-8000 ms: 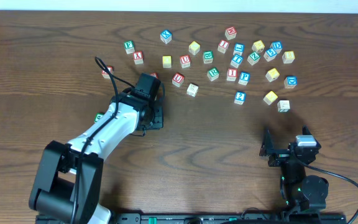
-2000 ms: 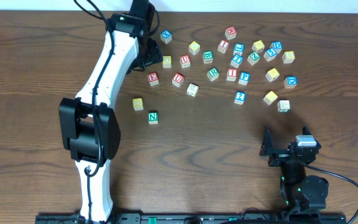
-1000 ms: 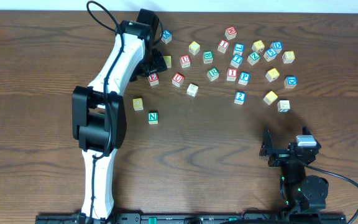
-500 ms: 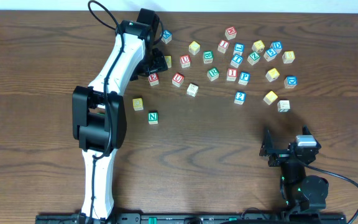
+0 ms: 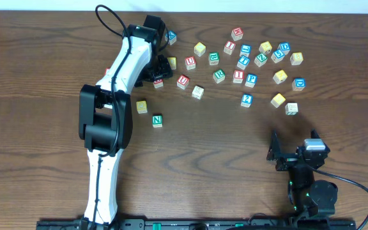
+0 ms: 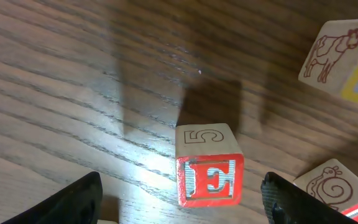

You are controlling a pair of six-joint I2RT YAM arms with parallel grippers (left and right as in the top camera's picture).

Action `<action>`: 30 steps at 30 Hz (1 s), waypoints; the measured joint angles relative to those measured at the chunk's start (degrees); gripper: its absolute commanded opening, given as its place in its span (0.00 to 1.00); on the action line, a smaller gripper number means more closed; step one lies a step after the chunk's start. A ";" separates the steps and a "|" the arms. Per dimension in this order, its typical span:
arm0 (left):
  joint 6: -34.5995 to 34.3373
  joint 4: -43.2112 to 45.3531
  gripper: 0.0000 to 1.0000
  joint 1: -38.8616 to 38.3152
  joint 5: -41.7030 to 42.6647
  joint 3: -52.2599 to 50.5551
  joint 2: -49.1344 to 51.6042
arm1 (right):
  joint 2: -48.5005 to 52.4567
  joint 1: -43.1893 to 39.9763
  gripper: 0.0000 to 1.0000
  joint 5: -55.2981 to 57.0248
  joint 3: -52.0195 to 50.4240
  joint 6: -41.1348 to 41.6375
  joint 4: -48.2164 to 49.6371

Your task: Spell out NEURIPS

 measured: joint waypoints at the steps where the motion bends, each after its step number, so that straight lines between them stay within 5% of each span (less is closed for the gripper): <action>1: 0.00 0.04 0.81 0.00 0.00 0.00 0.00 | 0.00 0.00 0.99 0.00 0.00 0.00 0.00; 30: 0.79 1.22 0.76 0.00 0.02 0.00 0.07 | 0.00 0.00 0.99 0.00 0.00 0.00 0.00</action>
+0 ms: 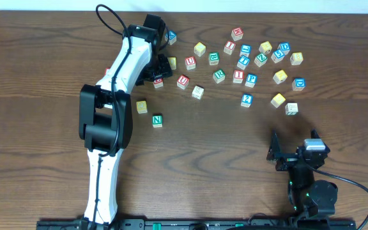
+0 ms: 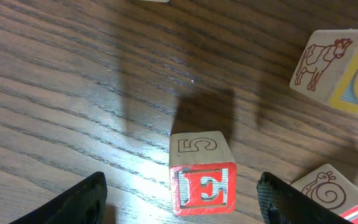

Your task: Spell out NEURIPS

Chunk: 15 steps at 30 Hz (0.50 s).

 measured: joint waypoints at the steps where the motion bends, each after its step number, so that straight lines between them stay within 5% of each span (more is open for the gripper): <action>1: 0.13 -0.02 0.76 0.00 0.00 0.00 0.00 | 0.00 0.00 0.99 0.02 0.00 0.00 0.00; 15: 0.28 -0.46 0.76 0.00 0.00 0.00 1.29 | 0.00 0.00 0.99 0.00 0.00 0.00 0.02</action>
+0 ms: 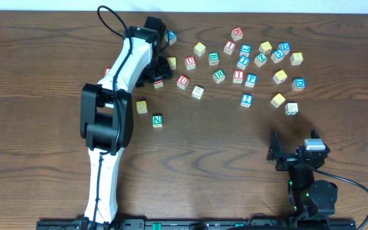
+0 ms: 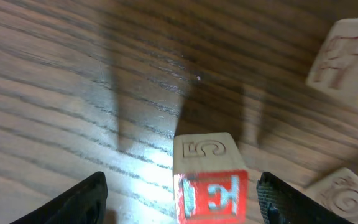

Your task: Spell out NEURIPS

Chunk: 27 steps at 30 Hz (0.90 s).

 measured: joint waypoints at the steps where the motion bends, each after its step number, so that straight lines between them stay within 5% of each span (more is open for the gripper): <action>1: 0.00 0.02 0.76 0.00 0.00 0.00 0.26 | 0.00 0.00 0.99 0.02 0.00 0.00 -0.02; 16: 0.00 1.79 0.76 0.00 1.49 0.00 1.57 | 0.00 0.00 0.99 0.00 0.00 0.00 0.00; 21: -0.07 1.99 0.66 0.00 1.51 0.00 1.57 | 0.00 0.00 0.99 0.02 0.00 0.00 -0.02; 27: 0.17 1.92 0.66 0.00 1.66 0.00 1.57 | 0.00 0.00 0.99 0.02 0.00 0.00 -0.02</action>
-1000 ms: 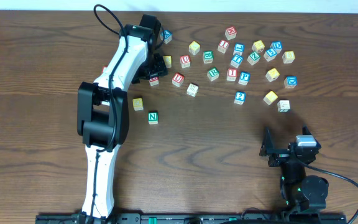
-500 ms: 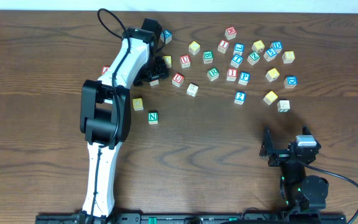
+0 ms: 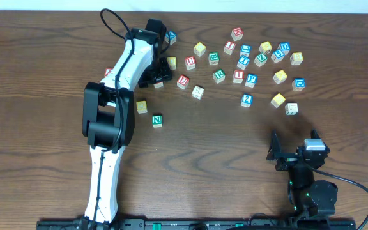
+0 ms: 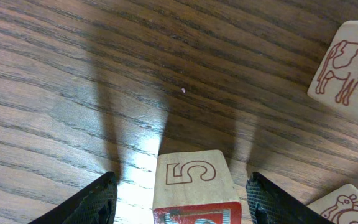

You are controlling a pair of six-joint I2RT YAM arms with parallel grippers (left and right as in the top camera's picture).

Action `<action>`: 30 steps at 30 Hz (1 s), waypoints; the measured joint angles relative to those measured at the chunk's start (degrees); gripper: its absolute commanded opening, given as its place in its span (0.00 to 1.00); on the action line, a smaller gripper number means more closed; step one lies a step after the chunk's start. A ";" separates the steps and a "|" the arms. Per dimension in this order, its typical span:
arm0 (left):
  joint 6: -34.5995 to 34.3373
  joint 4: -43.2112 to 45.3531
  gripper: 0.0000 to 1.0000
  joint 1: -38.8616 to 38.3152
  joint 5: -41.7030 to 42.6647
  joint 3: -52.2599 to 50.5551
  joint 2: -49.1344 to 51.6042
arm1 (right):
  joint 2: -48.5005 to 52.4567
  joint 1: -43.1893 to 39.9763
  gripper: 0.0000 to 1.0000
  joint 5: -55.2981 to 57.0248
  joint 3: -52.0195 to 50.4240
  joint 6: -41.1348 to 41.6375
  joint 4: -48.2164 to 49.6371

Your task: Spell out NEURIPS

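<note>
The E block (image 4: 194,183), red-faced with a 5 on its upper side, stands on the table between the fingers of my left gripper (image 4: 182,198), which is open; each finger stands a little apart from the block. Only the top strip of the red face shows. In the overhead view the left gripper (image 3: 154,76) reaches among the left-hand blocks and mostly hides the E block (image 3: 159,83). The green N block (image 3: 157,119) lies alone nearer the front. My right gripper (image 3: 280,153) rests at the front right, away from all blocks; its jaws are unclear.
A cow-picture block (image 4: 350,68) and a snail-picture block (image 4: 347,208) lie right of the E block. A yellow block (image 3: 142,107) sits beside the N. Several more letter blocks (image 3: 251,80) are scattered across the back right.
My left gripper has drawn closer to the E block, which now looks larger and sits lower in the wrist view, between the fingers. The gripper remains open. The right arm has not moved.
My left gripper was open over the E block, the whole red face in view ahead of the fingers. It stayed open with small shifts at the two later moments. Now the block sits between the fingers with its red face mostly cut off.
</note>
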 measured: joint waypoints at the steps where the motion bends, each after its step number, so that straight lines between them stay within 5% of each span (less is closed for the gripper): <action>1: 0.02 -0.02 0.66 0.00 0.02 0.00 0.00 | 0.00 0.00 0.99 0.00 0.00 0.00 0.02; 8: 0.02 -0.74 0.57 0.00 0.02 0.04 0.00 | 0.00 0.00 0.99 0.00 0.00 0.00 0.02; 30: 0.02 -4.48 0.52 0.00 1.29 3.91 0.00 | 0.00 0.00 0.99 0.00 0.00 0.00 0.00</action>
